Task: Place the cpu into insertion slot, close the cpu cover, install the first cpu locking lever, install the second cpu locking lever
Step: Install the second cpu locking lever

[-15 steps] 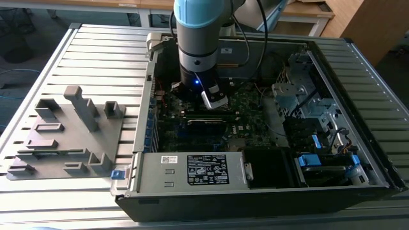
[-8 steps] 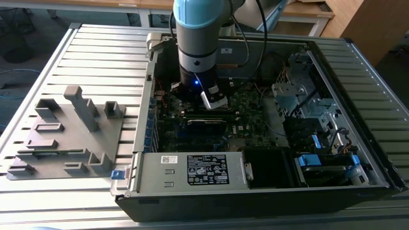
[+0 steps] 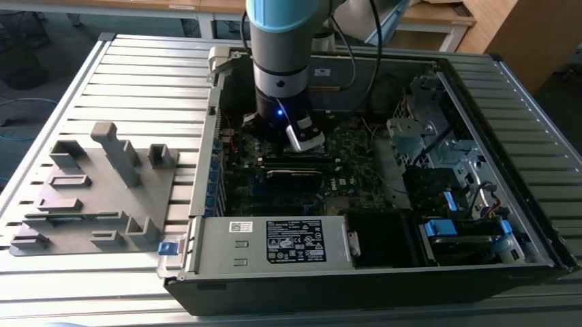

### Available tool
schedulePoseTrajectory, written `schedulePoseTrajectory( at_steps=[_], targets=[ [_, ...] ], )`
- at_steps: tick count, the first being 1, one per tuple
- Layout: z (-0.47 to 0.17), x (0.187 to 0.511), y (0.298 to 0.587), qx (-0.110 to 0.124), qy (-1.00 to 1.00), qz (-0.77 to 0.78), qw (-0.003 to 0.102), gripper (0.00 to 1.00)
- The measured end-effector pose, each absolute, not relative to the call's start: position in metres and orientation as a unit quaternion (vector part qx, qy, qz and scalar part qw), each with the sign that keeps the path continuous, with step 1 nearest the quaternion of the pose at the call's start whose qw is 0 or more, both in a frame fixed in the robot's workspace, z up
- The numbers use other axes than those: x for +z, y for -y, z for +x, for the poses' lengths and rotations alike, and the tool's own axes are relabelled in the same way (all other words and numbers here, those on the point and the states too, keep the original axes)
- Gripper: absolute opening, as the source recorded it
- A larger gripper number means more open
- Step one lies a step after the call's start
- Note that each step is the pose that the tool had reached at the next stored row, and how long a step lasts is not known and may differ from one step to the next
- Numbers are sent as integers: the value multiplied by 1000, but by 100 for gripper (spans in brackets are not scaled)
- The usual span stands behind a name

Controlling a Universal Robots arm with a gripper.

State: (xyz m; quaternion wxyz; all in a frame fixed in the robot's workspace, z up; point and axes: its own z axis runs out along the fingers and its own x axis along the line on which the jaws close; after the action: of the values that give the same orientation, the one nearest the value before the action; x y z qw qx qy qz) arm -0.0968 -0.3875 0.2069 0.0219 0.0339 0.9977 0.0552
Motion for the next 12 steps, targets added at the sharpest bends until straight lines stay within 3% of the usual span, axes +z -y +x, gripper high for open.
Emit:
schedulePoseTrajectory(
  at_steps=[12],
  targets=[
    [-97, 240, 388, 55, -998, 34, 22, 11]
  ],
)
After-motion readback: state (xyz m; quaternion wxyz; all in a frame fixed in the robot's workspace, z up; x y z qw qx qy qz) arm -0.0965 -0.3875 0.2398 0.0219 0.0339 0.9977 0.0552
